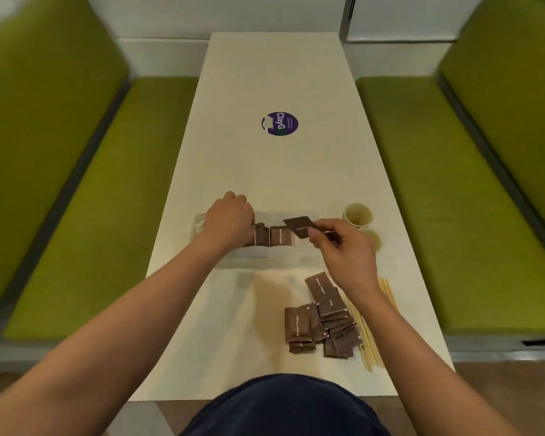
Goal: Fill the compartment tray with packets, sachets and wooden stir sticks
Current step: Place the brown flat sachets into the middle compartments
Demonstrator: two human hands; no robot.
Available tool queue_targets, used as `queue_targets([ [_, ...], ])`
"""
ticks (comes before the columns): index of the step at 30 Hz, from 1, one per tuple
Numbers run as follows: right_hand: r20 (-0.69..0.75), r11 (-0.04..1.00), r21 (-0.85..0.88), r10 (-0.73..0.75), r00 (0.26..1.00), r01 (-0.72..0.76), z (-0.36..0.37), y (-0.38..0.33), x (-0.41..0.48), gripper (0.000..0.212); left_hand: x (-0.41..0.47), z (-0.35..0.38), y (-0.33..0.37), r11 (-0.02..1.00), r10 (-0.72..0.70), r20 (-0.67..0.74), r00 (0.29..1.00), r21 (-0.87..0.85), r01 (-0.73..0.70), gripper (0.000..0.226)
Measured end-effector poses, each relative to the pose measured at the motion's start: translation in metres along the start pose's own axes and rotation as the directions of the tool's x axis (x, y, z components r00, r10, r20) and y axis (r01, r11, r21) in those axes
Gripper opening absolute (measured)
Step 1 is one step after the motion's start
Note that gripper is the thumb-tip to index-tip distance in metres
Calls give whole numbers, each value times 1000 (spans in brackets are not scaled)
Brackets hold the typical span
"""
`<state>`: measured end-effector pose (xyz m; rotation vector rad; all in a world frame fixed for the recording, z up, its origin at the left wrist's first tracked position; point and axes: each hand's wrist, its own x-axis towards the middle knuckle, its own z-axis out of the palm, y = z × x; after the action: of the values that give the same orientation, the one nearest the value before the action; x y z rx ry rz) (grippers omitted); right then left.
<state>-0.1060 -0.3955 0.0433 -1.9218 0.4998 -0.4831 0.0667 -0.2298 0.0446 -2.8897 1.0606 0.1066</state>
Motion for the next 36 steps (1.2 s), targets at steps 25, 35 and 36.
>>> queue_targets([
  [25,438,679,-662,7,899,317,48,16,76,33,-72,21,15,944,-190,-299,935,-316,90,12],
  [35,444,784,-560,12,896,267,-7,36,-3,23,-112,40,69,891,-30,-15,999,-454,20,24],
  [36,465,770,-575,30,885,276,-10,39,-10,24,-114,43,76,889,-10,23,1000,-458,20,25],
])
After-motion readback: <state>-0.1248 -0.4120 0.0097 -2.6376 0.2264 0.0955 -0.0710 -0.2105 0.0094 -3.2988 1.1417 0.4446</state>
